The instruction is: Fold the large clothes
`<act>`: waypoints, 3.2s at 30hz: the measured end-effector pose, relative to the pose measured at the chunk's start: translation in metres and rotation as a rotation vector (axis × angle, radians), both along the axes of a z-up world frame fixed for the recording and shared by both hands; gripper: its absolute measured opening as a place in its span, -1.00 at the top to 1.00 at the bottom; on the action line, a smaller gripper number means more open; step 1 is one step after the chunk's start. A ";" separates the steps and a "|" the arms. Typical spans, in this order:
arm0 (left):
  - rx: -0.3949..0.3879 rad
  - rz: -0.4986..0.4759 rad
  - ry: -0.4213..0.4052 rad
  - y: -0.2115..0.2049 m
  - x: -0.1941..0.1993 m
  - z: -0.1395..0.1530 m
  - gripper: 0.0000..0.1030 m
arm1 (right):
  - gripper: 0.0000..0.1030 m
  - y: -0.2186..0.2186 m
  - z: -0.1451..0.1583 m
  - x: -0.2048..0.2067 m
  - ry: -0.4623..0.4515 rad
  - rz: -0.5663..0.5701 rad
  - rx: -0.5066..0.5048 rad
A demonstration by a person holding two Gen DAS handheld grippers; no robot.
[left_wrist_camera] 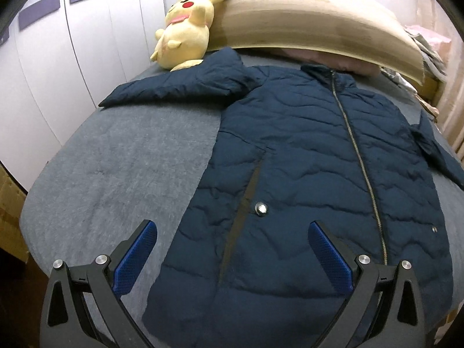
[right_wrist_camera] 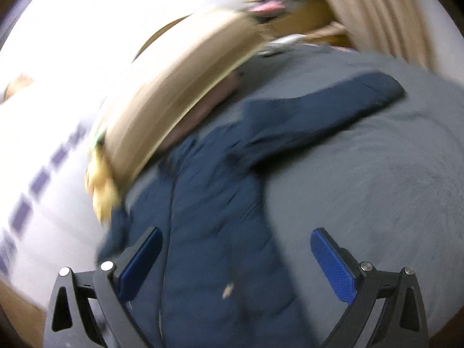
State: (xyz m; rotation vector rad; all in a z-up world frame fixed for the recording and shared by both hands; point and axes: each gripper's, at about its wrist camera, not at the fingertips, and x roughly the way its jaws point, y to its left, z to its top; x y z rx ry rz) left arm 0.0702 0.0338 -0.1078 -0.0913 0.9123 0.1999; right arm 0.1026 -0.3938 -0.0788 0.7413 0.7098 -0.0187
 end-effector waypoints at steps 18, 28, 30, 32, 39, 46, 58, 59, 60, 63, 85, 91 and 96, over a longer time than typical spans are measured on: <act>0.028 0.025 -0.007 -0.004 0.071 -0.031 -1.00 | -0.50 -0.234 -0.094 0.123 0.151 -0.445 0.304; -0.042 0.051 0.058 0.009 0.083 -0.058 -1.00 | 0.75 -0.240 -0.063 0.164 0.245 -0.431 -0.010; -0.047 0.051 0.055 0.009 0.083 -0.058 -1.00 | 0.79 -0.220 -0.021 0.175 0.188 -0.387 -0.113; -0.055 0.050 0.049 0.011 0.081 -0.059 -1.00 | 0.81 -0.193 0.021 0.182 0.127 -0.338 -0.183; -0.100 0.056 0.036 0.018 0.077 -0.056 -1.00 | 0.81 -0.038 0.150 0.208 -0.118 -0.072 -0.376; -0.157 0.102 -0.025 0.045 0.059 -0.035 -1.00 | 0.81 0.150 0.155 0.212 -0.179 0.256 -0.430; -0.192 0.176 -0.091 0.091 0.048 -0.011 -1.00 | -0.94 0.284 0.012 0.226 0.162 0.543 -0.588; -0.192 0.173 -0.095 0.091 0.050 -0.008 -1.00 | -0.96 0.282 0.012 0.223 0.155 0.547 -0.584; -0.193 0.172 -0.096 0.091 0.052 -0.006 -1.00 | -0.96 0.280 0.015 0.221 0.149 0.557 -0.568; -0.212 0.140 -0.105 0.083 0.064 0.006 -1.00 | -0.96 0.268 0.031 0.220 0.097 0.550 -0.507; -0.765 -0.080 0.223 -0.067 0.274 -0.047 -0.98 | -0.96 0.097 -0.061 0.077 -0.056 0.170 -0.120; -0.713 0.001 0.286 -0.060 0.285 -0.065 0.68 | -0.96 0.097 -0.069 0.079 -0.062 0.183 -0.105; -0.515 -0.037 0.031 -0.043 0.268 0.000 0.81 | -0.96 0.087 -0.070 0.080 -0.050 0.177 -0.101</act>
